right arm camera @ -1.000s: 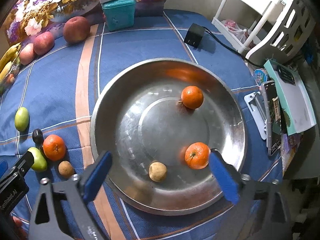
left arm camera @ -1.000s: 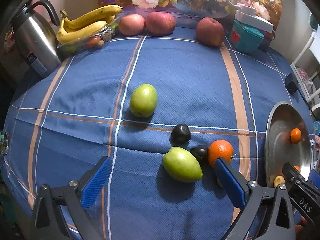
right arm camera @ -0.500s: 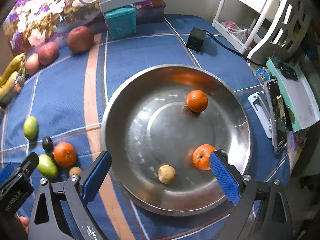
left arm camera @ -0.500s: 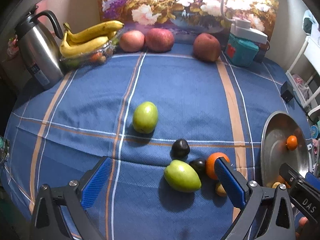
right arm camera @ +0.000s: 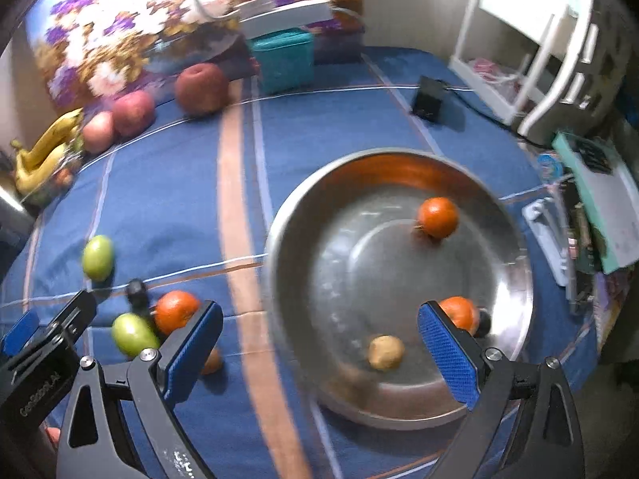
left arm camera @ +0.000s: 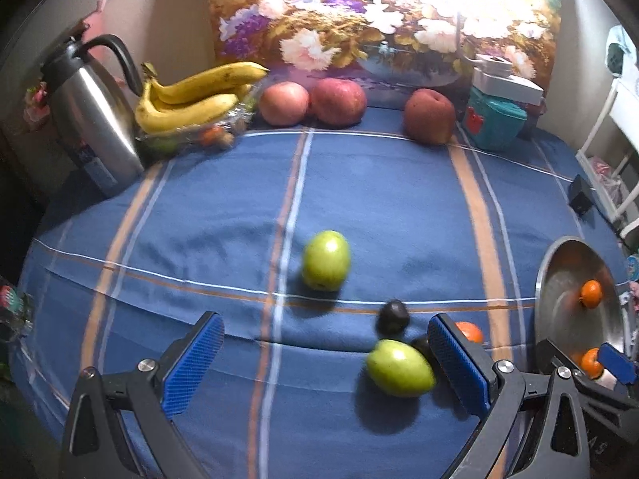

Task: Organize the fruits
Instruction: 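Move both open grippers back from the bowl toward the loose fruit, then lower the left gripper around the green apple while the right gripper approaches the brown kiwi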

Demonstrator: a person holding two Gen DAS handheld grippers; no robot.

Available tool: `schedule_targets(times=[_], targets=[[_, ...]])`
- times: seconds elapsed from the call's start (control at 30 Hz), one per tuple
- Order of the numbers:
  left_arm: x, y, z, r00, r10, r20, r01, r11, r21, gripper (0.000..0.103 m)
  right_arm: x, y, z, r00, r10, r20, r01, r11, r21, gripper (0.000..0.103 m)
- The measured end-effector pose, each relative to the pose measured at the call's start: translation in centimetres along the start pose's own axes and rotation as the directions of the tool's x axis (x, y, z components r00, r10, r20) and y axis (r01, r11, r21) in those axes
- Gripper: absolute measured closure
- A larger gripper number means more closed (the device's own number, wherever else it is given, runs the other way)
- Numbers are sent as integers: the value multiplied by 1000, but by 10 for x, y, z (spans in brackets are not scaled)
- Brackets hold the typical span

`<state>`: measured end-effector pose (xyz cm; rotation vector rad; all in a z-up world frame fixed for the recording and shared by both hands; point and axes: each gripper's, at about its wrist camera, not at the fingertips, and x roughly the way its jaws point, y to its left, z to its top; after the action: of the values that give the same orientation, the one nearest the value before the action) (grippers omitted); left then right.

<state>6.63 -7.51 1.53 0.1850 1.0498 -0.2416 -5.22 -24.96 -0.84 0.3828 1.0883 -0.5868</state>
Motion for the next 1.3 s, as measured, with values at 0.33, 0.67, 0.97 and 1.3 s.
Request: schedule_targets(times=[0.33, 0.67, 0.97, 1.3], targets=[[-1, 45, 7, 999, 51, 9, -50, 997, -61, 0, 0, 45, 0, 999, 47, 3, -46, 993, -109, 5], [11, 64, 17, 1000, -12, -21, 9, 991, -130, 0, -9, 74, 15, 997, 75, -9, -76, 989, -128, 5], [26, 72, 22, 994, -89, -64, 74, 976, -204, 0, -5, 89, 32, 991, 136, -14, -137, 984, -118, 5], [33, 49, 9, 980, -167, -108, 142, 967, -209, 1, 15, 75, 18, 993, 104, -64, -110, 989, -96, 6]])
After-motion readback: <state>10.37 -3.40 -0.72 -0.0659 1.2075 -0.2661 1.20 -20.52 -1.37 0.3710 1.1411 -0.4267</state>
